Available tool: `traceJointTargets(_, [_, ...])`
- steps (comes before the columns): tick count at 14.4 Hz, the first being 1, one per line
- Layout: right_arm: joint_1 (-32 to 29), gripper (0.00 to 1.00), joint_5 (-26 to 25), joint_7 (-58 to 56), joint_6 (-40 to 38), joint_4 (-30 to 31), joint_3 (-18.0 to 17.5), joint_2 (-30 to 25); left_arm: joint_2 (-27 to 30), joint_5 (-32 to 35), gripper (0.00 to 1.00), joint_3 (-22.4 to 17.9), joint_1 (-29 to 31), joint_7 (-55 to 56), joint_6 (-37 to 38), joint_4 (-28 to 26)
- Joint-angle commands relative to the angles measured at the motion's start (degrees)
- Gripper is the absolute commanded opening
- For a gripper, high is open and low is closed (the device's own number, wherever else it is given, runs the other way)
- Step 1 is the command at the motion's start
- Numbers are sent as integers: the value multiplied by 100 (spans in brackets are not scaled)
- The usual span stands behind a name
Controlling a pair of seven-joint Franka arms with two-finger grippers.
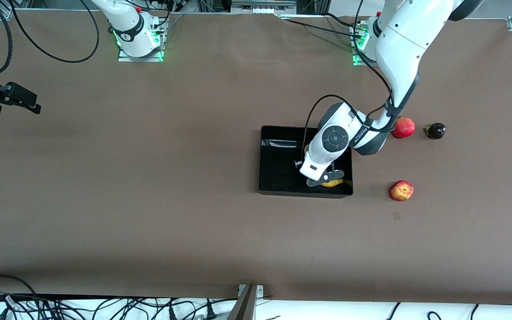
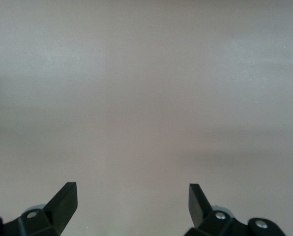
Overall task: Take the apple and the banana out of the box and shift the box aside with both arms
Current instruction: 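Grasp the yellow banana in the tray with the left gripper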
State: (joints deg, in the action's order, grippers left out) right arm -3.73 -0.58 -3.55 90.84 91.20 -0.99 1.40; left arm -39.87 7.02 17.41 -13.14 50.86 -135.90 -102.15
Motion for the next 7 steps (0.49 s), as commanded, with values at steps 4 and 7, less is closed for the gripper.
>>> traceJointTargets(4, [-4, 100, 31, 30, -23, -76, 2, 27, 189, 168, 0, 17, 30, 118, 422, 28])
traceJointTargets(7, [-4, 100, 31, 30, -23, -76, 2, 27, 435, 98, 0, 25, 48, 109, 949, 317])
